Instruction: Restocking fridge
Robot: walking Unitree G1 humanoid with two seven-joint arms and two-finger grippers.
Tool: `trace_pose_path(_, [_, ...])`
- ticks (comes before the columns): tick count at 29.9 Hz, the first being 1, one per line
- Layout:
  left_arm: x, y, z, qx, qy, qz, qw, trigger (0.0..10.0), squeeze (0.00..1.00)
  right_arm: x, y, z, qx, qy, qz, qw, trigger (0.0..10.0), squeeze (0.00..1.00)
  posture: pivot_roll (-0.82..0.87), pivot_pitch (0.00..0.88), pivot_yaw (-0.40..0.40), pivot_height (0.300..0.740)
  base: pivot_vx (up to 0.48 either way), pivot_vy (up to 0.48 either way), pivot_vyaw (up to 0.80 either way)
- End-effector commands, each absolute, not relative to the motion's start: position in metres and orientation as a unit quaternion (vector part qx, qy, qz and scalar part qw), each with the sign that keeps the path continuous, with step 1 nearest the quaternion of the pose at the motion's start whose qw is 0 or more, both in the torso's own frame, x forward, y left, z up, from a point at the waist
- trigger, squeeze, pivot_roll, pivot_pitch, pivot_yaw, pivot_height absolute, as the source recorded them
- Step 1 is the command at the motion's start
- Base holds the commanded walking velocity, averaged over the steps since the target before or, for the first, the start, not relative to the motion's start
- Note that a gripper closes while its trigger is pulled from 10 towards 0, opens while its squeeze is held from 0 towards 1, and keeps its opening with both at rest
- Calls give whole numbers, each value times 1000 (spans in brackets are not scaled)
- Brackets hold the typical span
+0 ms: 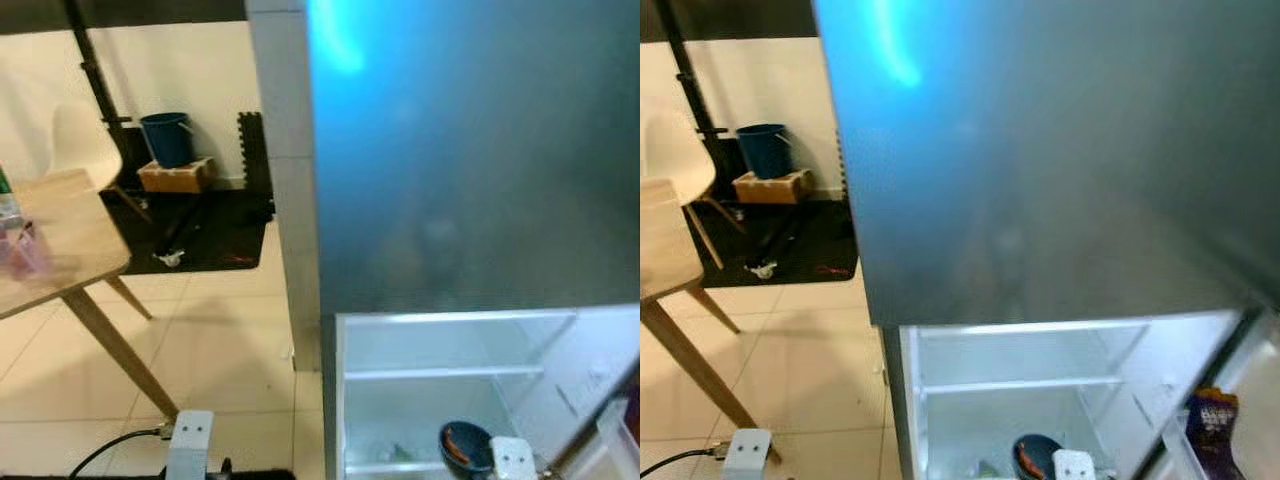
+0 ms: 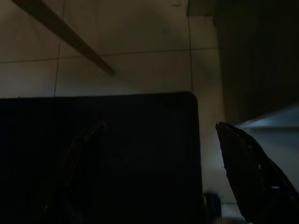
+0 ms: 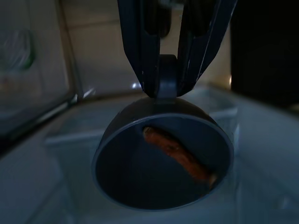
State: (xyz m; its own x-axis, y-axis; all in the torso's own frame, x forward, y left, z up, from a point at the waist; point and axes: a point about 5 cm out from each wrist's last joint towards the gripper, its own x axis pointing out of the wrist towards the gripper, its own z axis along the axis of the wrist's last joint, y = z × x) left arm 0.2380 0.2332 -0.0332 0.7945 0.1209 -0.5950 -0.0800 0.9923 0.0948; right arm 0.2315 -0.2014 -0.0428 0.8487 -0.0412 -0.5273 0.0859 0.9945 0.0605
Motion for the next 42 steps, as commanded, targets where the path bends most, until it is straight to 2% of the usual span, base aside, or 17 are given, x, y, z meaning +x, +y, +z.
trace_pose_path(1, [230,236,-39,38,334,55,940,10000,0,226,-195,-48,48,284,-31,957,10000,0,-38,93,39,740,0,0,0])
trace_pose_path(27, [233,234,-38,52,332,51,940,10000,0,225,-197,-48,48,282,-37,957,10000,0,-41,106,41,740,0,0,0])
trace_pose_path(37, [236,232,-36,49,327,56,942,10000,0,227,-198,-47,47,281,-36,958,10000,0,-41,100,32,740,0,-472,0])
trace_pose_path(42, [236,235,-35,47,322,64,943,10000,0,230,-198,-45,46,278,-33,959,10000,0,-43,99,31,740,0,0,0])
